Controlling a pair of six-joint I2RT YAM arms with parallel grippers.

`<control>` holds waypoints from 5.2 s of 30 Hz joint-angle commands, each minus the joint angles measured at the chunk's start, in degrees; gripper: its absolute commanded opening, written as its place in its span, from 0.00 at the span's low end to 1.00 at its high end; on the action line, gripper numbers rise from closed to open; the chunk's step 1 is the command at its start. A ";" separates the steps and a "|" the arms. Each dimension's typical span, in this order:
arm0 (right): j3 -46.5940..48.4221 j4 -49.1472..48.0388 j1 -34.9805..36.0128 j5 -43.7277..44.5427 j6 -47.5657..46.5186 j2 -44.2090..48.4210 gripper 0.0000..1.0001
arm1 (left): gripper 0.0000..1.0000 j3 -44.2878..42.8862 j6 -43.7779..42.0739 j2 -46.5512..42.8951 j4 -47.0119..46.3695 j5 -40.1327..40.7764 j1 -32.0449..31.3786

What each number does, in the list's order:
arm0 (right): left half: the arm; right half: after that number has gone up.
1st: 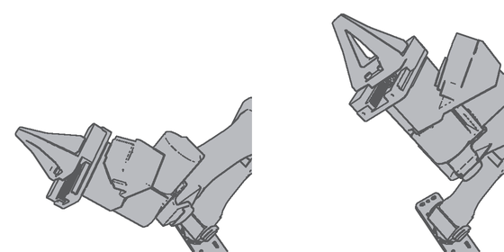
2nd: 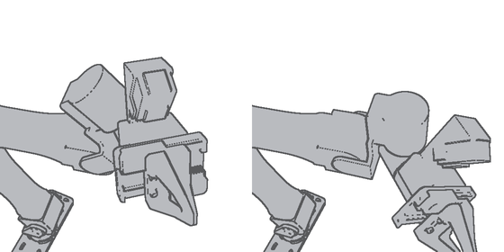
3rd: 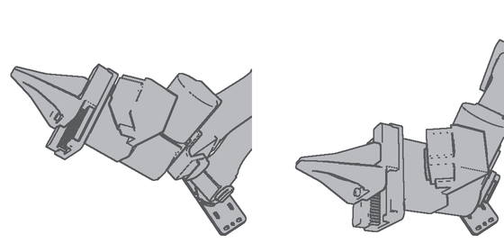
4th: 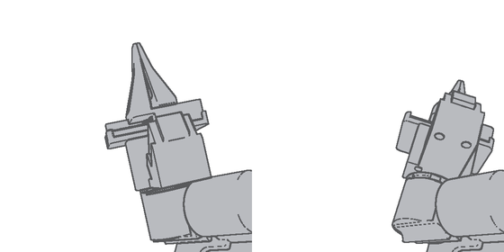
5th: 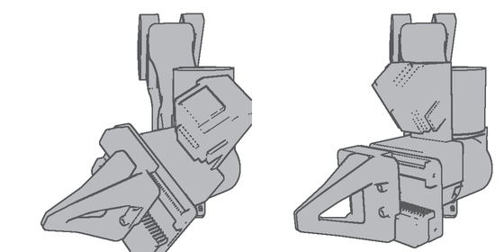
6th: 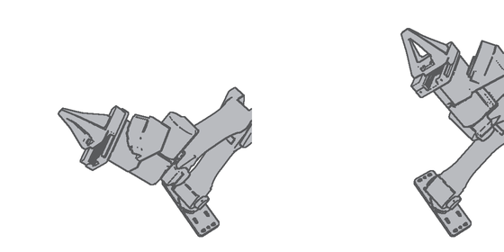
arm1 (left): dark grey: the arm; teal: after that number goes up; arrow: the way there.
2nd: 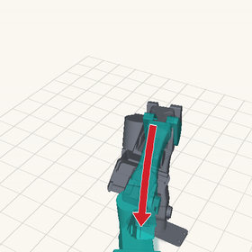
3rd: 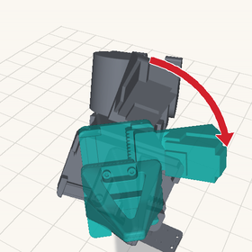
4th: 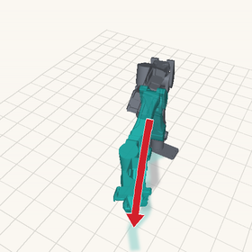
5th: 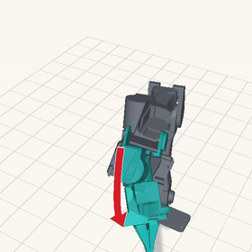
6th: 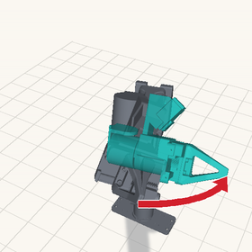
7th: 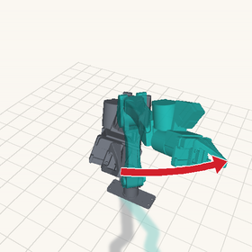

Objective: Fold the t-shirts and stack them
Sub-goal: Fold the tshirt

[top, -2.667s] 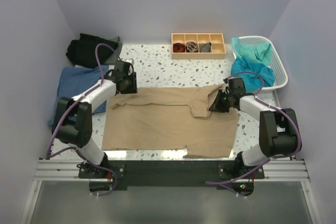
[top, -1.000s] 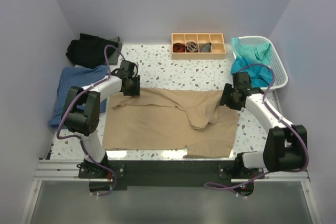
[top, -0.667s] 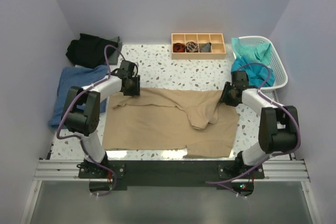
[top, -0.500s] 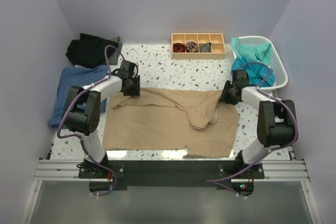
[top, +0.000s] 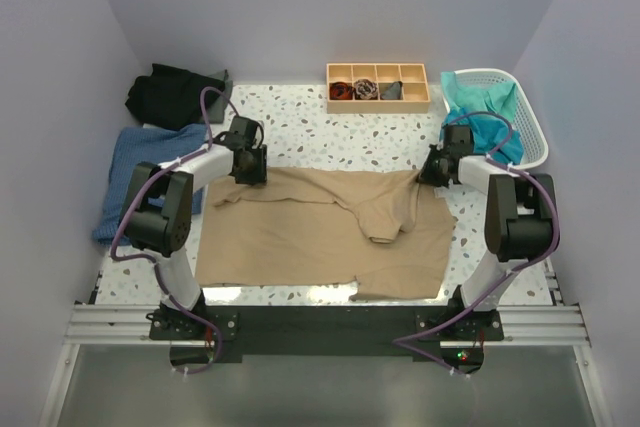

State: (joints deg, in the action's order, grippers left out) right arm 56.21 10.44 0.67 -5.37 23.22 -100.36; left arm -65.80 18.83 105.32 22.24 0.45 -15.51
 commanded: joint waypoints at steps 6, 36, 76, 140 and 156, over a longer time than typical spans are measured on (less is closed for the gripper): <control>7.94 5.10 -0.58 7.90 -2.38 2.00 0.00 | 0.44 -2.40 -0.99 2.78 0.79 4.38 1.27; -1.34 11.11 -0.58 -12.54 -2.75 18.79 0.62 | 0.64 -1.00 -0.72 -6.53 -3.08 1.66 0.66; 26.14 11.01 1.27 6.58 -3.53 -15.74 0.64 | 0.63 -22.09 -2.13 18.87 -1.32 5.18 0.04; 5.07 13.30 3.02 -3.76 -4.60 14.12 0.73 | 0.66 -3.38 0.76 -12.23 -6.67 8.12 0.48; -19.19 28.84 14.18 13.26 21.24 45.84 0.70 | 0.72 26.42 20.27 -35.35 3.94 13.78 -8.49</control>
State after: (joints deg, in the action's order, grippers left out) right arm 41.17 33.95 11.18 0.05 33.17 -61.12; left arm -41.65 32.21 74.87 23.14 10.81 -22.46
